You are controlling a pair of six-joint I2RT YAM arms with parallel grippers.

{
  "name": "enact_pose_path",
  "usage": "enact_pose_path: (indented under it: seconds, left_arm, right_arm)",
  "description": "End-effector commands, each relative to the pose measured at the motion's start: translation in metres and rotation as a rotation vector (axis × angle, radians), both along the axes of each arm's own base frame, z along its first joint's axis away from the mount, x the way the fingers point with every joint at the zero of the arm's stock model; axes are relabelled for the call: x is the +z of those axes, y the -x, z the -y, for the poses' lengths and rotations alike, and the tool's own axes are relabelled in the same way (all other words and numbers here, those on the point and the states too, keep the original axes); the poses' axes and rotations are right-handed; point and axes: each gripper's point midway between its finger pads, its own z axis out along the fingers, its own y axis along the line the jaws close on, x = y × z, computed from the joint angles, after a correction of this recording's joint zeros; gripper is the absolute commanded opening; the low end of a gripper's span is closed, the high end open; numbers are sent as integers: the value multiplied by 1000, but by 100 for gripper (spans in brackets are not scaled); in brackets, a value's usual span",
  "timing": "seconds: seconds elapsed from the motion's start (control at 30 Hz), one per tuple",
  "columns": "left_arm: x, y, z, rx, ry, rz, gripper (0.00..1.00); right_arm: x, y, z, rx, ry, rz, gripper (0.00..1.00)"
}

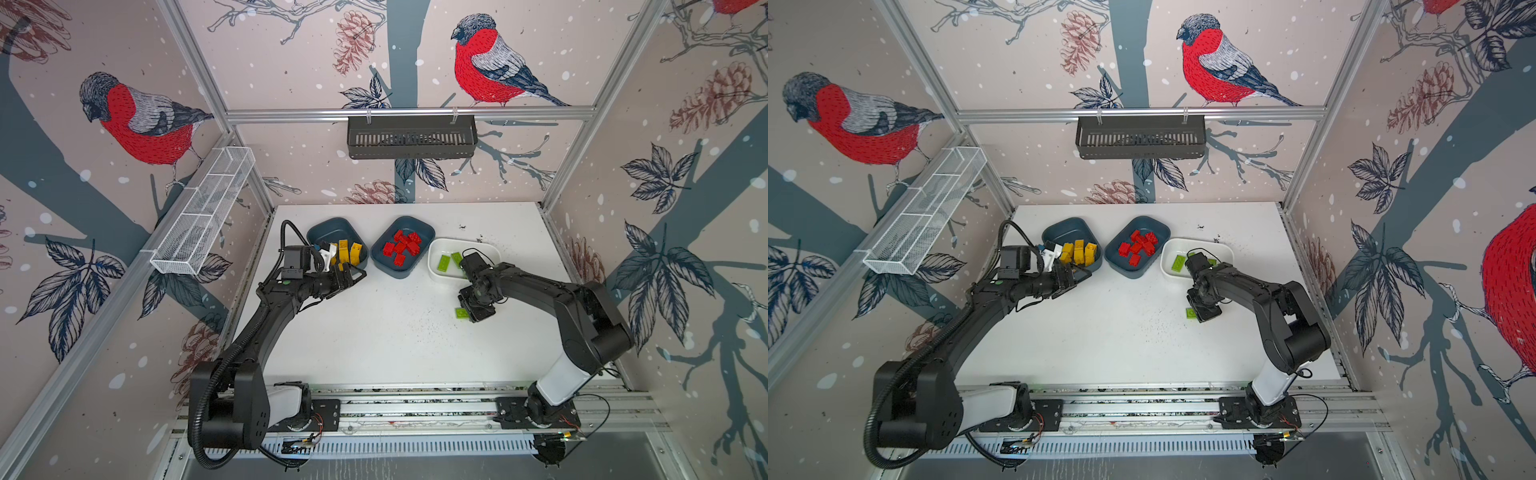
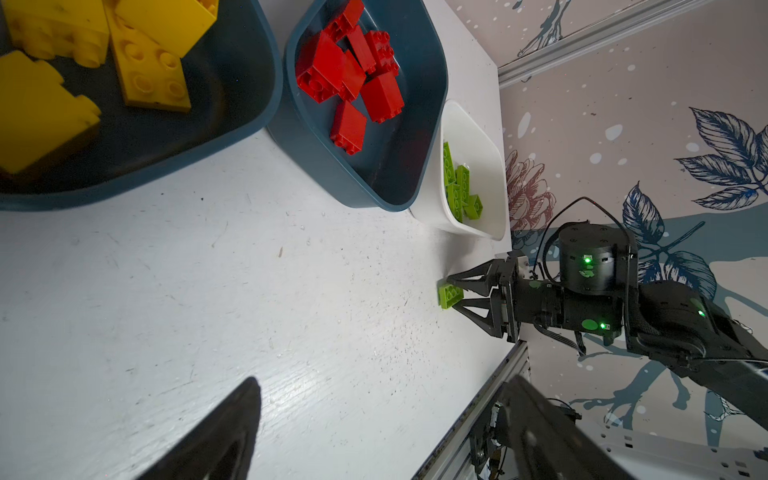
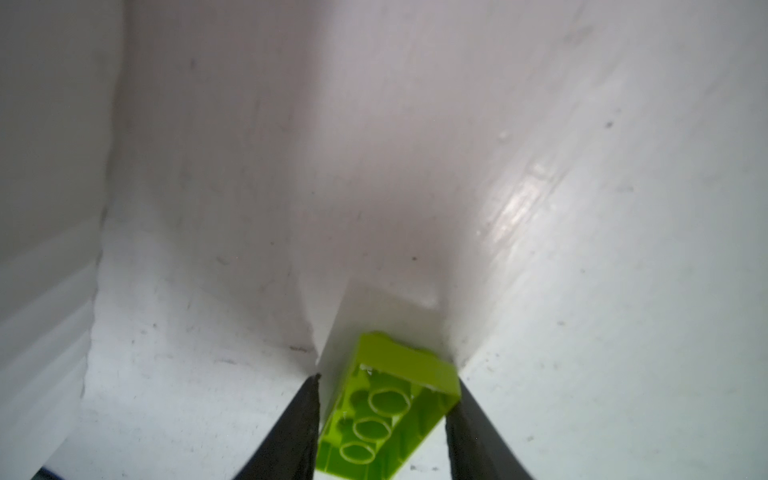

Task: Sort the legos into containers by color
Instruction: 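Lift the green brick and drop it into the white bin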

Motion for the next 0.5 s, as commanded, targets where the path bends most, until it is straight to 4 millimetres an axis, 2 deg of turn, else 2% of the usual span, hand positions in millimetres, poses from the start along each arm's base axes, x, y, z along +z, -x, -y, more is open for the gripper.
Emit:
enact_pose_path:
  seconds: [0.0,0.33,0.47]
  left_arm:
    - [1,-4,0,-4,-13,33,91]
    - [-2,2,-2,2,-21,27,91]
    - [-3,2,-2,3,-20,28,91]
  right_arm:
    - [-4,10,3,23,27,-41,50]
    - [-11,14,1,43,52,-84,51]
    - [-13,17,1,42,50,-93,45]
